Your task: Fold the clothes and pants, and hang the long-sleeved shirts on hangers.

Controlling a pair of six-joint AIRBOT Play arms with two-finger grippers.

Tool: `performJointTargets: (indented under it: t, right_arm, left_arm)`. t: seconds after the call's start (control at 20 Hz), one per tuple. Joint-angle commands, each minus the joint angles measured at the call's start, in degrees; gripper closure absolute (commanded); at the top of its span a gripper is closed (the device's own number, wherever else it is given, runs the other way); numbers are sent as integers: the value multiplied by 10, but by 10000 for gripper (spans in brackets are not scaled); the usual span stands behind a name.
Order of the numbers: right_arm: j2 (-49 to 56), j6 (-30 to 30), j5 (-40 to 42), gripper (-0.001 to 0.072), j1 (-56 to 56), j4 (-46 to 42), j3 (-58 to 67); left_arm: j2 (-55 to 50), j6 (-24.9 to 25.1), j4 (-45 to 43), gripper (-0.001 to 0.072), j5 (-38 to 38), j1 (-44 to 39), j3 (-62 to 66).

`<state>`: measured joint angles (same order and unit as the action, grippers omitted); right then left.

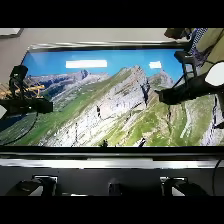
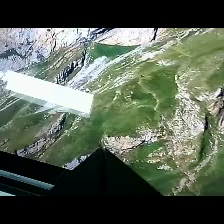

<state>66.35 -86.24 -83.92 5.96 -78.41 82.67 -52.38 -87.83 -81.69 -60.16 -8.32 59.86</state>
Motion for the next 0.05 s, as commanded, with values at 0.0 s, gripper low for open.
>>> performJointTargets:
  t: [0.0]
  right_arm:
    - [0,-1,0,683,1,0,0]
  left_arm:
    - [0,0,0,686,0,0,0]
